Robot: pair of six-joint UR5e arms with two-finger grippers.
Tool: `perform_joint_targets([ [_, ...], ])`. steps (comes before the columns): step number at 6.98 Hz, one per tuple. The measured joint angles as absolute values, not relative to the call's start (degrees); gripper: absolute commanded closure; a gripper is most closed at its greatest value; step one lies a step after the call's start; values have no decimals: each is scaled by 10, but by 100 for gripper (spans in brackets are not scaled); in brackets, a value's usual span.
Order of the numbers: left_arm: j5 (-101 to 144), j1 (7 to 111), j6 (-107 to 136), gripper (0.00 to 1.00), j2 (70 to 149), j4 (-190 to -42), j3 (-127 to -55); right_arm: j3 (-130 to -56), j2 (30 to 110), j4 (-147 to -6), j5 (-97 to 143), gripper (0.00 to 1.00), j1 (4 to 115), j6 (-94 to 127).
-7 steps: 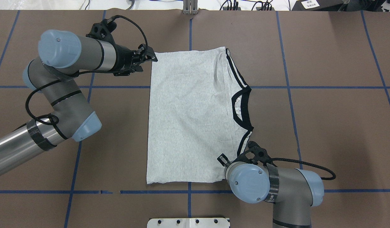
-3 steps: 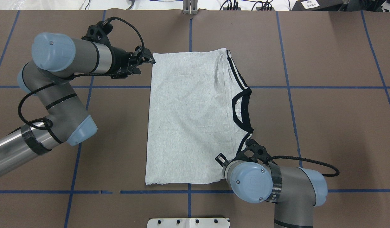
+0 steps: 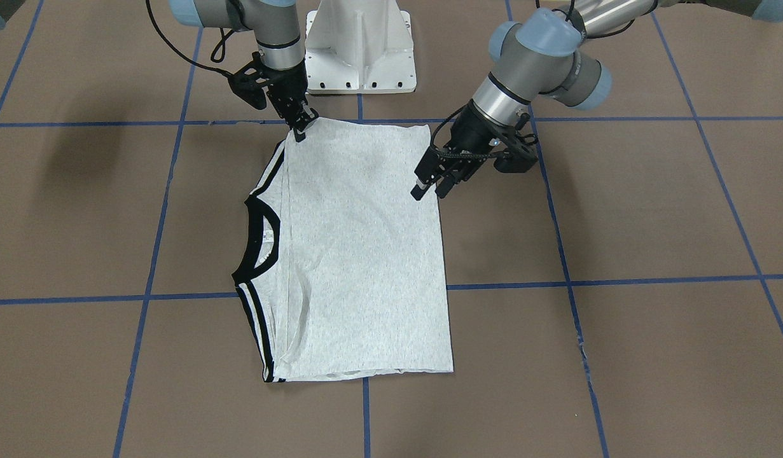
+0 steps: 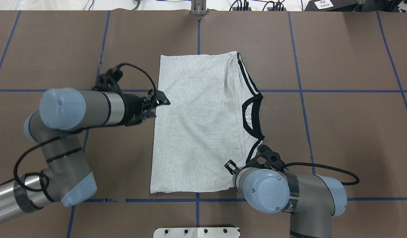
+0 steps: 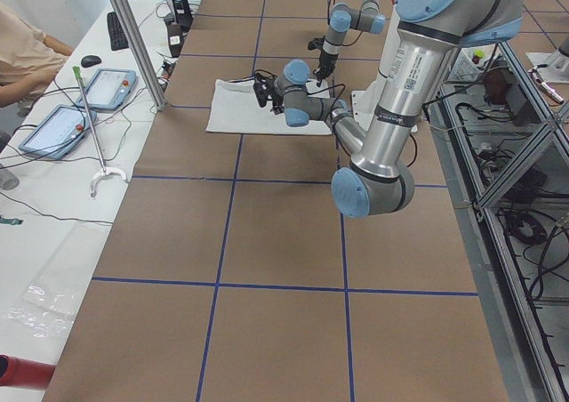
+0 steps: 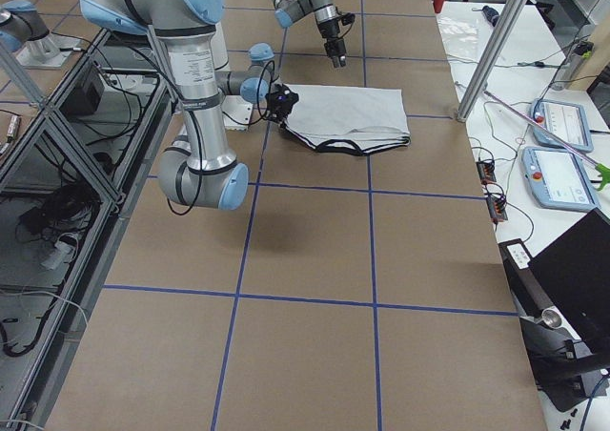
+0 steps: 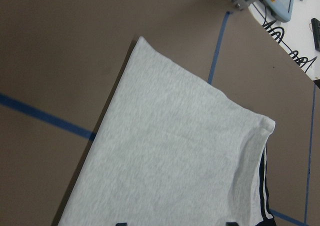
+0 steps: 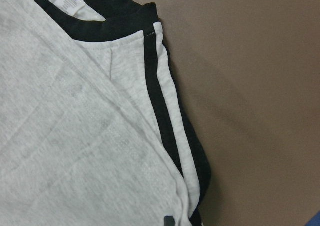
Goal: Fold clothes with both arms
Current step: 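Move the left gripper down to the shirt's near corner beside the right gripper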
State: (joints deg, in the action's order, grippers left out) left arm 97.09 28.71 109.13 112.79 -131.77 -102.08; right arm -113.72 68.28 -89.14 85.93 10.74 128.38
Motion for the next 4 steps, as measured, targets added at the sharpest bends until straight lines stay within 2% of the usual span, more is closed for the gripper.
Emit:
perform_joint_targets([
  [2,906,192,1162,27,1108,-1244,-1050,-1144,685,-891,863,100,107,1284],
  [4,876,140,1175,24,1078,-1200,-1069,-1145,685,-891,864,100,107,1284],
])
